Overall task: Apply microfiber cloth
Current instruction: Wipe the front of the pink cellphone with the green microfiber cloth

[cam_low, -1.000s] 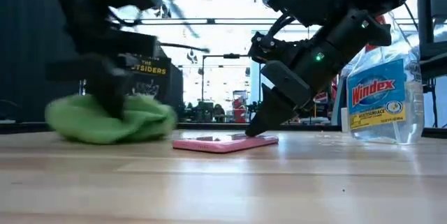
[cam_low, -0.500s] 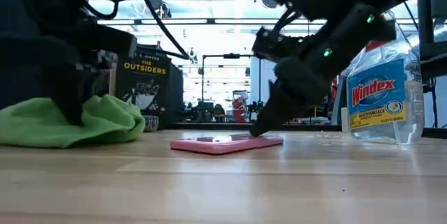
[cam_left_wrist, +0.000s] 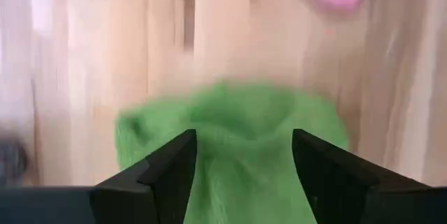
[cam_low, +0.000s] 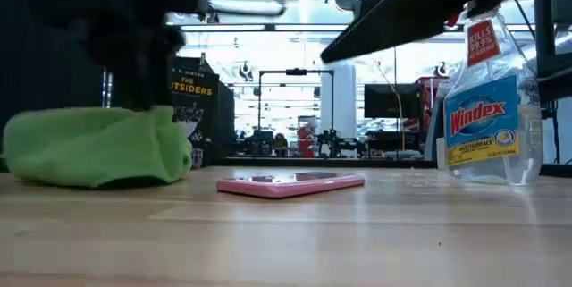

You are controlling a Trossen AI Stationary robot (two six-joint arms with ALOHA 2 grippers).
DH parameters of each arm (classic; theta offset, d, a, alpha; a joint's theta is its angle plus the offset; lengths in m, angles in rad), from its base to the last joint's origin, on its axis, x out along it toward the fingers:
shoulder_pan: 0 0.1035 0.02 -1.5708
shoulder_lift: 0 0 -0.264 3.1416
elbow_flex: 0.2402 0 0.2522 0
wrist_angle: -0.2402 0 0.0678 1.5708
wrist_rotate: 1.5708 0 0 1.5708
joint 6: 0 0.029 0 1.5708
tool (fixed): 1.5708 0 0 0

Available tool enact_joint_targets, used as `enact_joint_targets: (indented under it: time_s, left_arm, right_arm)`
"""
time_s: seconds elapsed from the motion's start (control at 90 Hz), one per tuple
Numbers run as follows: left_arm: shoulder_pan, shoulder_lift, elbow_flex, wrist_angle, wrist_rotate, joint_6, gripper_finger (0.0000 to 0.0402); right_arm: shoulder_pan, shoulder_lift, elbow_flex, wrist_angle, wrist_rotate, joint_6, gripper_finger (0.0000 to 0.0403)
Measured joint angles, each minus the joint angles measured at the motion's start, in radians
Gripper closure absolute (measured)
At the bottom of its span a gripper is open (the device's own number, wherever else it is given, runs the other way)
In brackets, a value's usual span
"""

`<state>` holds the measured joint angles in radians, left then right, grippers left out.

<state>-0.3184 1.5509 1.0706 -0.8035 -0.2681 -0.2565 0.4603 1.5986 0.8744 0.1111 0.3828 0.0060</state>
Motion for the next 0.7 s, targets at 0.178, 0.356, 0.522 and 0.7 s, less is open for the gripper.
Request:
enact_joint_targets:
  time_s: [0.178,0.356,0.522,0.7]
  left_arm:
    - [0.044,0.010,0.000,0.198,0.065,0.083,0.0183]
    - [0.083,0.018,-0.039,0.340,0.085,0.081,0.0183]
    - [0.130,0.019,-0.130,0.448,0.148,0.031,0.0183]
    - [0.172,0.019,-0.234,0.556,0.161,-0.064,0.0183]
  right_arm:
    - [0.075,0.031,0.002,-0.017,0.010,0.057,0.0182]
    - [0.089,0.098,0.002,-0.020,0.011,0.170,0.0191]
    - [0.085,0.115,0.002,-0.026,0.087,0.071,0.0196]
    - [0.060,0.118,0.002,-0.049,0.155,-0.081,0.0198]
